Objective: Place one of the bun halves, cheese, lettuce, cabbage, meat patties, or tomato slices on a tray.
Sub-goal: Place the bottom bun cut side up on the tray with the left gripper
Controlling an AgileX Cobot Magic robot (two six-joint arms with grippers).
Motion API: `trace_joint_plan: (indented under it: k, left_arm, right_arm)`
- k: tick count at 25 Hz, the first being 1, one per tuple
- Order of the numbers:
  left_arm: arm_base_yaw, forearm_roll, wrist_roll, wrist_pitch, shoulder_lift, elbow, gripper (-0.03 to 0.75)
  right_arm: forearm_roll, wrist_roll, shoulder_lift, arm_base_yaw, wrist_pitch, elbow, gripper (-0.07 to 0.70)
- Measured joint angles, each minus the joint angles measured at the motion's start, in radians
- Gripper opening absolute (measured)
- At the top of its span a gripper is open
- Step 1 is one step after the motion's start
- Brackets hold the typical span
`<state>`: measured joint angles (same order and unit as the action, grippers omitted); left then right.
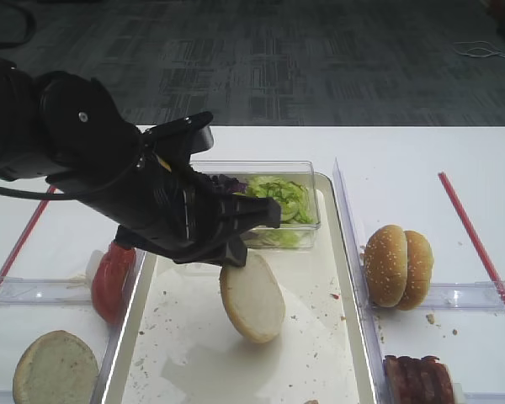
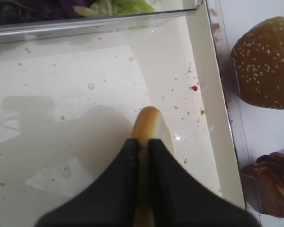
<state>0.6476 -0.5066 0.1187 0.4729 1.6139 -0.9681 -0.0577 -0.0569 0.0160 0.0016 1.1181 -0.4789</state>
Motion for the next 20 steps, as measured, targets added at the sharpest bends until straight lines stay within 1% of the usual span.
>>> trace_joint_plan:
  k: [5,9,11,14,20]
  left_arm:
    - [-0.038,-0.112,-0.133,-0.002,0.019,0.036,0.064]
    - [-0.040,-0.219,-0.254,-0.002,0.062,0.038,0.064]
    - [-0.040,-0.258,-0.298,-0.004,0.072,0.038,0.064]
    - [-0.040,-0.267,-0.325,-0.010,0.073,0.038,0.064]
    - [-0.040,-0.268,-0.331,-0.012,0.073,0.038,0.064]
  right_arm:
    - [0.000,0.000,0.000,0.000,0.000,0.000,0.660]
    - [0.002,0.000,0.000,0.000,0.000,0.000,0.660]
    - [0.002,0.000,0.000,0.000,0.000,0.000,0.660]
    - [0.002,0.000,0.000,0.000,0.000,0.000,0.660]
    - [0.002,0.000,0.000,0.000,0.000,0.000,0.660]
